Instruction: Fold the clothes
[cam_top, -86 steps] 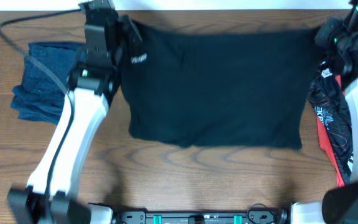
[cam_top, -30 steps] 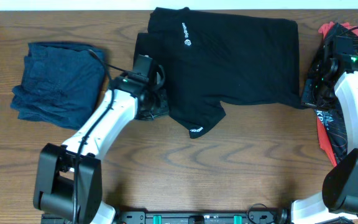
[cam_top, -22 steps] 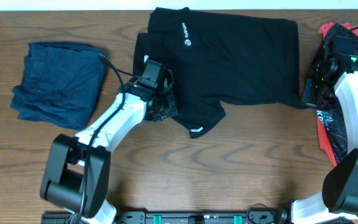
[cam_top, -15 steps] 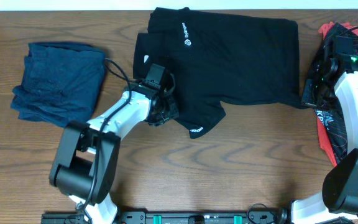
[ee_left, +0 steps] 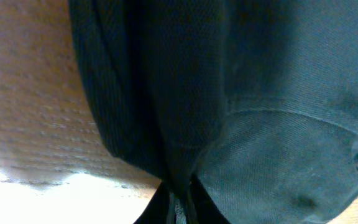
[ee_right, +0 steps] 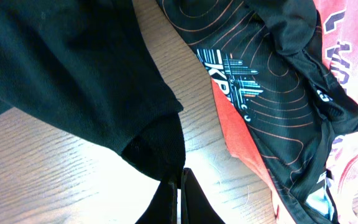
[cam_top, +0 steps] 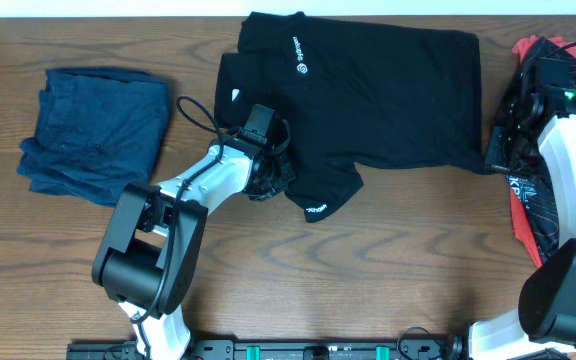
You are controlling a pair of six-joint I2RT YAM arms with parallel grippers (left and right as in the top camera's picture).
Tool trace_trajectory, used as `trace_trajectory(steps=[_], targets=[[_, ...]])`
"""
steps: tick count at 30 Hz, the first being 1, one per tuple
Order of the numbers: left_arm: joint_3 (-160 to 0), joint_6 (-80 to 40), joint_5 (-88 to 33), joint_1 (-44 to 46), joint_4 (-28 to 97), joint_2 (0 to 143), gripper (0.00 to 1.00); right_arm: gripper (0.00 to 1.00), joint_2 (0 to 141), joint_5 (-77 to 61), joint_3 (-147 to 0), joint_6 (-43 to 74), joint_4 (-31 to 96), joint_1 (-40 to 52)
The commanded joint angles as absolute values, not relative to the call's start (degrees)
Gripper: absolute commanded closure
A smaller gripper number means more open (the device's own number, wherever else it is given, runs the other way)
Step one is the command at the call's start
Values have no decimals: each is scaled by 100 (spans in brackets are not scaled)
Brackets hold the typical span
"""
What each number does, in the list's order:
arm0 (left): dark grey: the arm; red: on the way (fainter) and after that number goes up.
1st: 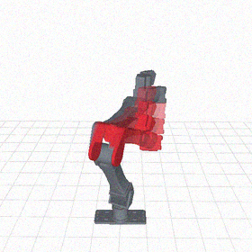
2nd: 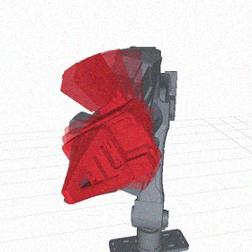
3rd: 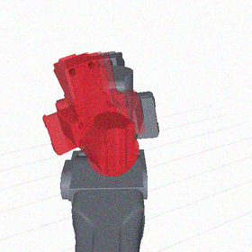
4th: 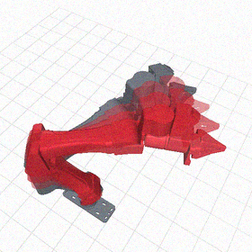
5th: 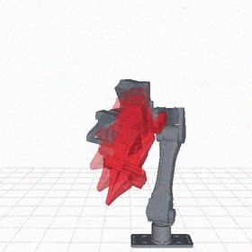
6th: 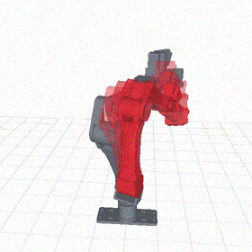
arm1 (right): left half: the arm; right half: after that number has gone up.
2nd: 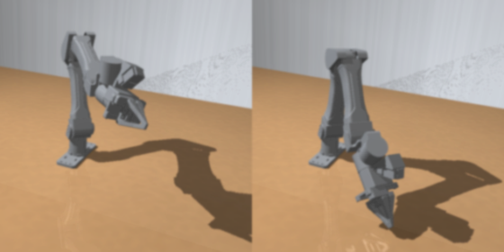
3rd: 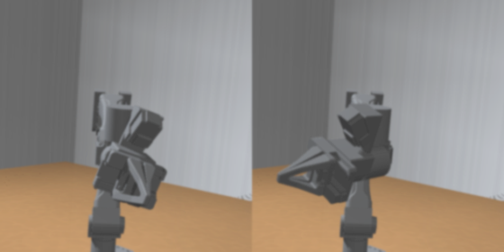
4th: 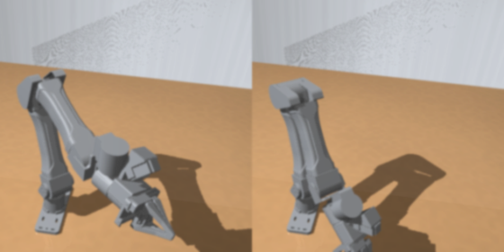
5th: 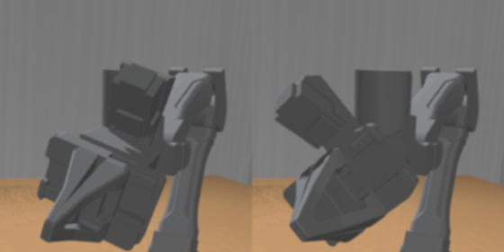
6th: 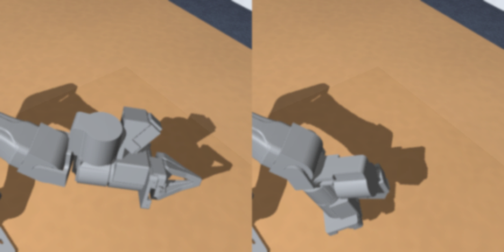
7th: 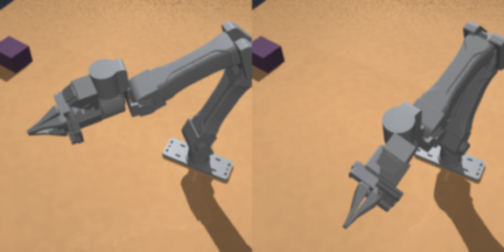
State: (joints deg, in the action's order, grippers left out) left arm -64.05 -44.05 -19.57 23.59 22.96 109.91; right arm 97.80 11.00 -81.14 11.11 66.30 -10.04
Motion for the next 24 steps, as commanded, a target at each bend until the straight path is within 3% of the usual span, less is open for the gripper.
trace_trajectory(steps=[1,11,16,24], targets=[[-6311,-4285,-1879,2342,2633,11203,94,99,9778,1179,-8114,1173,6622,-1070],[-6313,-3063,-934,1629,4574,10573,94,99,9778,1181,-8099,1221,6816,-1072],[-6311,-3022,-939,1282,5435,10106,94,99,9778,1179,-8001,1444,7037,-1087],[-6311,-2987,-937,1470,6077,9959,94,99,9778,1184,-7828,1481,7393,-1087]])
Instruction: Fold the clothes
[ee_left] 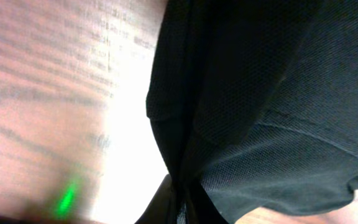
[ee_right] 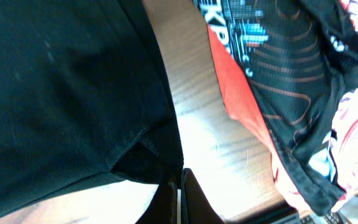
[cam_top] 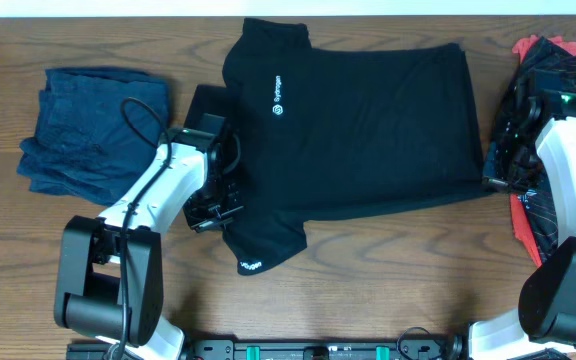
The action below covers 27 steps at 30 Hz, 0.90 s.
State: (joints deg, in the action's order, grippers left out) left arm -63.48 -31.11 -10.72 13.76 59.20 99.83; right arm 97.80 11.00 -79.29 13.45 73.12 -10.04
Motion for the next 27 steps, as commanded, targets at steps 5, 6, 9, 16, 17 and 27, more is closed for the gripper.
trace_trajectory(steps=[5,6,9,16,17,27], targets=[[-6311,-2891,-934,1584,6517,9955,94,99,9778,1225,-7509,1710,7542,-1090],[-6311,-2888,-932,1584,6578,9953,94,99,9778,1223,-7430,1747,7535,-1092],[-6311,-2845,-930,1584,6670,9920,94,99,9754,1225,-7109,1892,7413,-1092],[-6263,-2805,-928,1584,6875,9782,94,99,9487,1223,-6261,2244,6818,-1092],[-6219,-2808,-919,1584,6866,9723,94,99,9424,1223,-6176,2292,6759,-1094],[-5721,-2873,-508,1584,6853,8656,94,99,8586,1310,-5940,2659,6582,-1227]])
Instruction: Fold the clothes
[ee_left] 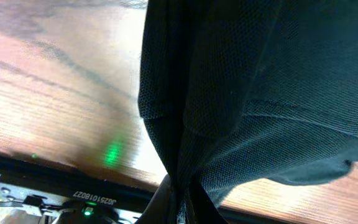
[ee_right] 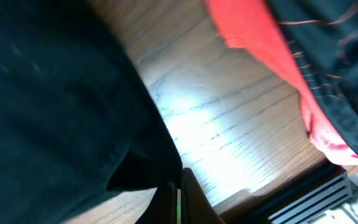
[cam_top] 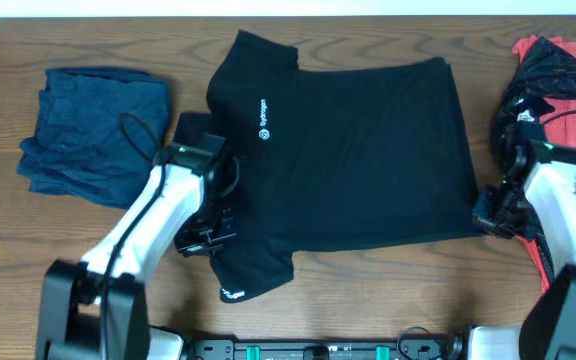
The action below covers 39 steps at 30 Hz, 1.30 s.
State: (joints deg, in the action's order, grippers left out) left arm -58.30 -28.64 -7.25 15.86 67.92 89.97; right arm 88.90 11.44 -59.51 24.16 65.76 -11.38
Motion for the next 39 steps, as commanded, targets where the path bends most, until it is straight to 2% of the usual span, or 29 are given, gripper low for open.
trace_trajectory(steps=[1,11,16,24,39], targets=[[-5697,-2871,-508,1584,6853,8536,94,99,8488,1369,-5940,2718,6615,-1238],[-5566,-2873,-508,1584,7043,7264,94,99,7489,1671,-5940,2873,6875,-1247],[-5566,-2873,-510,1584,6497,6914,94,99,7371,1658,-5940,2856,6659,-1247],[-5566,-2871,-506,1584,5505,7116,94,99,7520,786,-5940,1929,5662,-1232],[-5566,-2875,-32,1577,4032,8117,94,99,8361,537,-5933,1745,4681,-1232]])
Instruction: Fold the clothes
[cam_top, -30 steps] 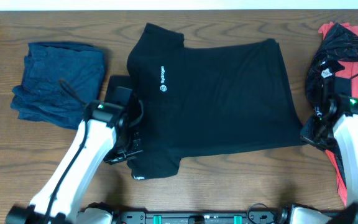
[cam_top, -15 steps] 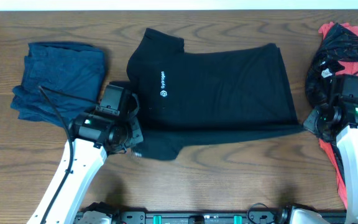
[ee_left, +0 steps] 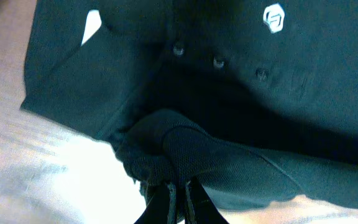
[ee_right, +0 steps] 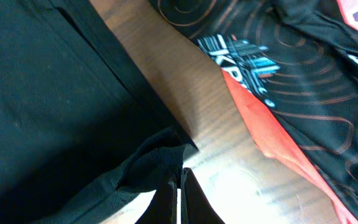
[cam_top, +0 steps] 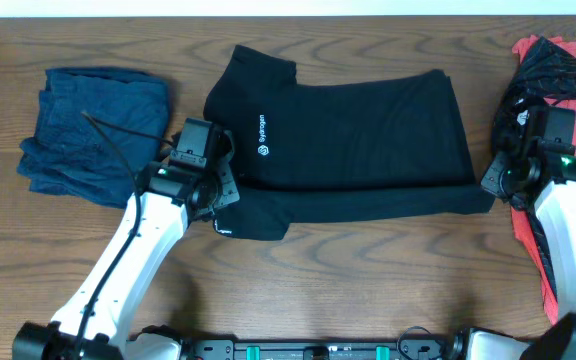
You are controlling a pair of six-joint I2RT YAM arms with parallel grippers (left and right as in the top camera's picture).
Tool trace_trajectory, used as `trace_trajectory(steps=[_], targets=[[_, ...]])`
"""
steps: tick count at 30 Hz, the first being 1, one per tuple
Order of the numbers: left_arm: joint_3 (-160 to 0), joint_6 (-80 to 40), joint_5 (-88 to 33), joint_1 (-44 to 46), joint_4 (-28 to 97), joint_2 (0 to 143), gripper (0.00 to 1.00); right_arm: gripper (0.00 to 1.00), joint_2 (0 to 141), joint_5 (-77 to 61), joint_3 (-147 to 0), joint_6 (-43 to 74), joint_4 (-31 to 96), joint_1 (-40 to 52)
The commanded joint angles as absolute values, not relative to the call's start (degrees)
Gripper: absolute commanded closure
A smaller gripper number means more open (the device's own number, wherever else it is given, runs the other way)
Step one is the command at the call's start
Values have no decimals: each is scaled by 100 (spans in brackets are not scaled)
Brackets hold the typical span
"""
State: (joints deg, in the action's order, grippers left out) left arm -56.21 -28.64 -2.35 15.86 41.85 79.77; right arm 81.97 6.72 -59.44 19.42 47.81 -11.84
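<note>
A black polo shirt (cam_top: 358,130) with a small white logo (ee_left: 274,17) lies across the middle of the table, collar to the left. Its near part is doubled under or over itself into a long band. My left gripper (cam_top: 218,192) is shut on a bunch of the shirt's fabric (ee_left: 166,140) at the left end, by the sleeve. At the right end, my right gripper (cam_top: 488,187) is shut on the shirt's near corner (ee_right: 160,158). Both sets of jaws are pressed together on cloth just above the wood.
A folded dark blue garment (cam_top: 93,130) lies at the far left. A heap of red and black printed clothes (cam_top: 548,70) lies at the right edge, close beside my right arm; its black jersey with a blue print (ee_right: 253,62) shows in the right wrist view.
Both grippers have moved toward the far side, still holding the shirt. The shirt's near edge has come with them, so the shirt now lies as a narrower doubled band.
The shirt first lay rumpled at the far centre-right, a gripper shut on each end. It was then further left and flatter, then spread out wide toward the near edge. Now its near part is folded toward the far side, both grips unchanged.
</note>
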Motion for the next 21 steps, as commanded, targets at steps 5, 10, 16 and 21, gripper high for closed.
trace_trajectory(steps=[5,10,16,21], targets=[[-5566,-2875,-32,1577,3444,8464,94,99,8768,207,-5933,1555,4213,-1229],[-5566,-2877,102,1577,3197,8825,94,99,9129,204,-5933,1555,3833,-1225],[-5566,-2877,482,1577,3079,9223,94,99,9522,49,-5933,1468,3415,-1175],[-5566,-2877,480,1577,2886,9461,94,99,9826,54,-5933,1468,3181,-1085]])
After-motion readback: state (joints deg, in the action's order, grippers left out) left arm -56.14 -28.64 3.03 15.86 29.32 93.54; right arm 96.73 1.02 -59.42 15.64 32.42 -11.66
